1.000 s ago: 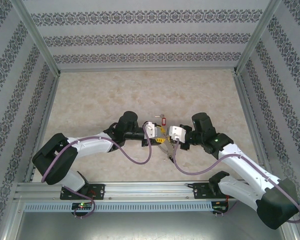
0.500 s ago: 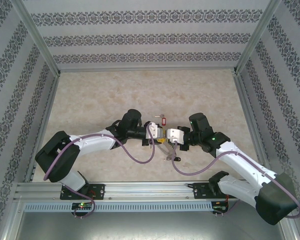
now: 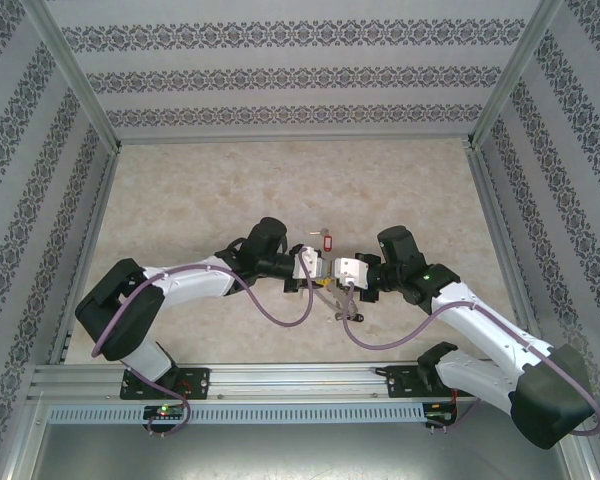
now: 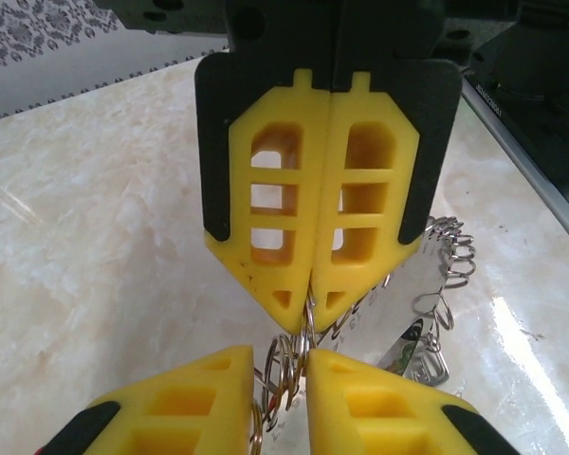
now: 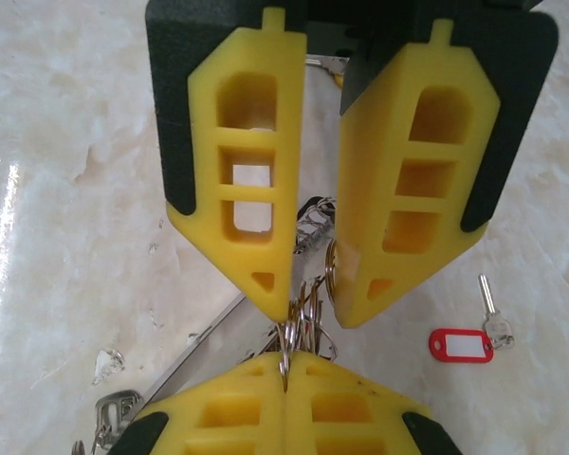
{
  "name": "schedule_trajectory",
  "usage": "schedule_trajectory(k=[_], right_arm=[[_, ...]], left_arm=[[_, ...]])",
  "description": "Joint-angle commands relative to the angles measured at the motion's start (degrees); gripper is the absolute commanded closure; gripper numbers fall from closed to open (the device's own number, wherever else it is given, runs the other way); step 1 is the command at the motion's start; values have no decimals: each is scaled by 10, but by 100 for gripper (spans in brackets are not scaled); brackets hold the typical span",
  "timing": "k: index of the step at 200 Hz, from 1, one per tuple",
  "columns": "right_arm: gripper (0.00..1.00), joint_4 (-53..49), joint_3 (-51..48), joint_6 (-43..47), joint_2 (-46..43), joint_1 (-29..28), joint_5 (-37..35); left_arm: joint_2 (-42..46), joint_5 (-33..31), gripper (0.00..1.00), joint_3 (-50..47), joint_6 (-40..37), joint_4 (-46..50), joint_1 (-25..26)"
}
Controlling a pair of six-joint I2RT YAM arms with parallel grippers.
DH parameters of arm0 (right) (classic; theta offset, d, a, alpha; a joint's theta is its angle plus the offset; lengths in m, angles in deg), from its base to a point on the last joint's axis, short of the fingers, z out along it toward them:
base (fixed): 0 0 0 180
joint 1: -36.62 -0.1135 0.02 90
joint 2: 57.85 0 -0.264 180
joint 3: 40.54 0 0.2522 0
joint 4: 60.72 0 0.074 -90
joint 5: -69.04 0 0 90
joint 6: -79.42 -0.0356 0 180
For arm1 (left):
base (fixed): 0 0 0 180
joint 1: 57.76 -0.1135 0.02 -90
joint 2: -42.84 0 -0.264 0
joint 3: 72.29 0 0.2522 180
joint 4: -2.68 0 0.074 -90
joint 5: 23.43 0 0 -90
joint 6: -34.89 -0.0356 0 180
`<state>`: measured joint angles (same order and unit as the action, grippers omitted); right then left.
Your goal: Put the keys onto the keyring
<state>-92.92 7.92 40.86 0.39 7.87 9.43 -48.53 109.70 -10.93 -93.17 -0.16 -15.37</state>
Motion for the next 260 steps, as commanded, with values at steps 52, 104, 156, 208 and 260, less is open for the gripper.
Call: schedule_trajectory(k=[52, 104, 156, 208, 260], right_arm=[[100, 27, 11, 11, 1, -14, 13], [100, 30, 12, 11, 10, -23, 4], [100, 36, 12, 5, 15, -32, 0], [87, 40, -4, 8, -5, -32, -4], [77, 48, -21, 2, -22, -32, -9]], left_arm=[[-15, 8, 73, 18, -40, 61, 8], [-23, -27, 78, 12, -53, 47, 16], [-13, -43, 100, 1, -58, 29, 15], [-9, -48, 100, -22, -66, 4, 17], [-10, -49, 100, -35, -48, -30, 16]])
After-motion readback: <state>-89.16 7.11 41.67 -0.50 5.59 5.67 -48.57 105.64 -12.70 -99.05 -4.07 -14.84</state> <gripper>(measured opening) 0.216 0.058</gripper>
